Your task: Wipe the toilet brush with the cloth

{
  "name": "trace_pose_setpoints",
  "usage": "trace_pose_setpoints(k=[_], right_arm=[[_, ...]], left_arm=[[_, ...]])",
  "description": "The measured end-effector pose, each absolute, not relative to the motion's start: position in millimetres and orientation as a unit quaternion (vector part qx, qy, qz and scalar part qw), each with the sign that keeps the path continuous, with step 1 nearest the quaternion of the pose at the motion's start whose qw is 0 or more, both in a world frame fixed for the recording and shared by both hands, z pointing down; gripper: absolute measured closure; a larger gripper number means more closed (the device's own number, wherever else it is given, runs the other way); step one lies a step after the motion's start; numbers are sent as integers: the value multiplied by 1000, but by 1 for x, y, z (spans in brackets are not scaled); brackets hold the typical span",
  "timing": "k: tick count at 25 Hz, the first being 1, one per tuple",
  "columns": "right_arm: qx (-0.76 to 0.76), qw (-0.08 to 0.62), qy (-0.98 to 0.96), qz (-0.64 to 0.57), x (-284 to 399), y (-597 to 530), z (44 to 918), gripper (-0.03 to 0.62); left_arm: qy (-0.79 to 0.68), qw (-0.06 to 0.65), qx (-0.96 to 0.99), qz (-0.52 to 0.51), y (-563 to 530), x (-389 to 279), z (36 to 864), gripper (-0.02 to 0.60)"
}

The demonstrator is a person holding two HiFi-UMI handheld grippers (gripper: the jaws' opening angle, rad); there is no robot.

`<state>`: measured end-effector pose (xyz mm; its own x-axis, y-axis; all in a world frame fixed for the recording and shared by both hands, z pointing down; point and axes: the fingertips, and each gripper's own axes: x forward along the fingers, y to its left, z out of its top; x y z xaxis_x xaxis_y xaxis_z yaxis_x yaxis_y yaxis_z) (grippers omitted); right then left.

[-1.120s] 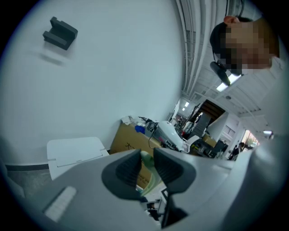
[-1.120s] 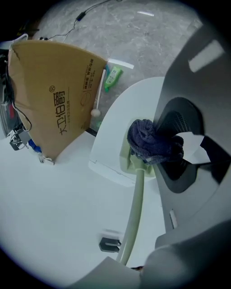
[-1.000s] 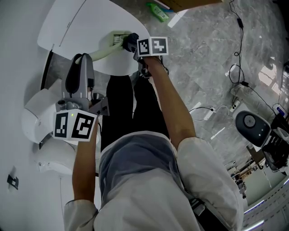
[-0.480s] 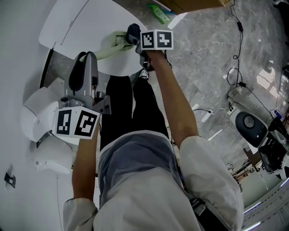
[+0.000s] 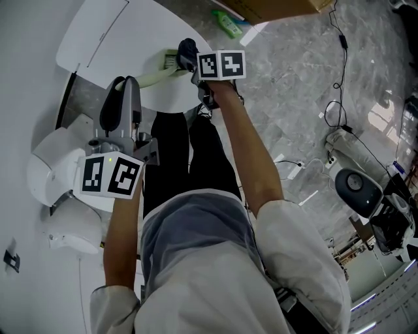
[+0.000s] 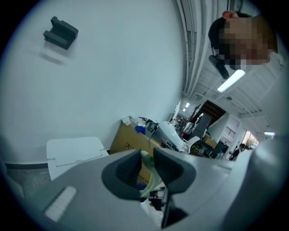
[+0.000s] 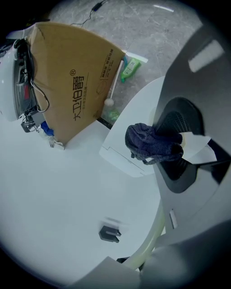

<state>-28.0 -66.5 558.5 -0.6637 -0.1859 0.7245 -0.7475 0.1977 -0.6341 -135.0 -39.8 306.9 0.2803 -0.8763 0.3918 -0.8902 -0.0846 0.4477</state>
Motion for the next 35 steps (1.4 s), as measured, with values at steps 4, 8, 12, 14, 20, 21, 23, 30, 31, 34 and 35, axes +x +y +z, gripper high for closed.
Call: trace_pose_setpoints(k=[4,8,12,14,20,21,23,30,31,34,35], right_arm=[[307,253,-742,539,-31,-67,553,502],[297,248,-753,532,-29,-70,540,502],[304,242,-755,528,-20,-72,529,502],[309,238,-755,526,-16,-73,524,502],[312,228,-762,519,-4,-73,504,502],[312,226,-764,518,-3,-72,499,502],[310,224,-767,515,-1,-70,490,502],[302,219,-786,493,1,-62,455,502],[301,218,-789,489,2,-60,450,502],[308,216,-797,471,7,-55,434,502],[315,215,-801,461,11,-55,428,502]], left_arm=[[-601,316,734,8,-39,-136,309,581],[-599,308,739,10,-40,-134,306,581],[-600,292,745,25,-41,-132,303,581],[-602,286,745,29,-39,-133,302,581],[-611,278,740,34,-34,-129,298,581],[-613,277,740,34,-33,-128,297,581],[-616,271,739,35,-30,-128,293,581],[-633,251,732,26,-21,-137,273,581],[-635,243,732,25,-18,-137,268,581],[-643,217,734,27,-9,-136,252,581],[-644,213,734,27,-6,-135,247,581]])
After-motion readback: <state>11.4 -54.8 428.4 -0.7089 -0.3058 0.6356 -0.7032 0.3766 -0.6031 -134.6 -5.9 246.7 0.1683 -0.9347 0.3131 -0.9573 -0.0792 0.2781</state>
